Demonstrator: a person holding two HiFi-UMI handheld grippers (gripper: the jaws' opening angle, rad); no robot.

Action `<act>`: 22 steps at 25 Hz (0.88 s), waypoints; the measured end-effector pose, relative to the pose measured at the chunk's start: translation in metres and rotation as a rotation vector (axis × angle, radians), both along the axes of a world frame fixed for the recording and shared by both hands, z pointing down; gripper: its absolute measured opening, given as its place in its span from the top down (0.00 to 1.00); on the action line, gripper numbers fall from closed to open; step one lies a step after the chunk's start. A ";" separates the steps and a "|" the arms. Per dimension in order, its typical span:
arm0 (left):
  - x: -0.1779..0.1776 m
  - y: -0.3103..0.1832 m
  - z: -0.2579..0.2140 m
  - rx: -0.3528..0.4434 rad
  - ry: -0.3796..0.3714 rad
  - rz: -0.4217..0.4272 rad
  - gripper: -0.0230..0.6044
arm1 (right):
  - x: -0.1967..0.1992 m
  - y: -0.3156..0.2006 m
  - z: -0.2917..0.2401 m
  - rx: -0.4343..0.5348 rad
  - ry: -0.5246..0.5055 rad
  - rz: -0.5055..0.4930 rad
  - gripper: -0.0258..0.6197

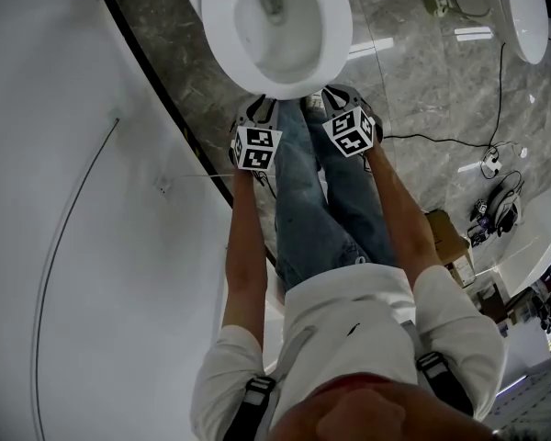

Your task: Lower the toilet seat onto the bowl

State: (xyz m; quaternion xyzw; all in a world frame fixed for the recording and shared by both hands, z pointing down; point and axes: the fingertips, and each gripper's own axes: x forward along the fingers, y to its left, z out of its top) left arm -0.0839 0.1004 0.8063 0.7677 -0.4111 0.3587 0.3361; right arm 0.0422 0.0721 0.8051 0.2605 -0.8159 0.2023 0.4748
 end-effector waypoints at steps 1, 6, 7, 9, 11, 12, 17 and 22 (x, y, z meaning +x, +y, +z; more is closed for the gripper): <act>0.000 0.001 0.004 -0.006 0.001 0.001 0.77 | 0.000 0.001 0.004 -0.005 0.002 0.004 0.89; 0.001 0.004 0.019 -0.032 0.008 -0.004 0.77 | 0.000 0.004 0.019 -0.027 0.013 0.015 0.89; 0.001 0.005 0.022 -0.037 0.010 -0.006 0.77 | 0.000 0.005 0.022 -0.032 0.015 0.017 0.89; 0.001 0.006 0.029 -0.047 0.012 -0.009 0.77 | 0.000 0.006 0.029 -0.042 0.019 0.020 0.89; 0.001 0.007 0.036 -0.060 0.012 -0.011 0.77 | 0.001 0.007 0.036 -0.053 0.023 0.024 0.89; 0.001 0.007 0.039 -0.067 0.011 -0.013 0.77 | 0.001 0.007 0.039 -0.059 0.024 0.027 0.89; 0.002 0.008 0.055 -0.093 0.018 -0.021 0.77 | 0.001 0.009 0.056 -0.081 0.024 0.050 0.89; 0.000 0.011 0.068 -0.114 0.023 -0.027 0.77 | 0.000 0.010 0.069 -0.097 0.037 0.048 0.89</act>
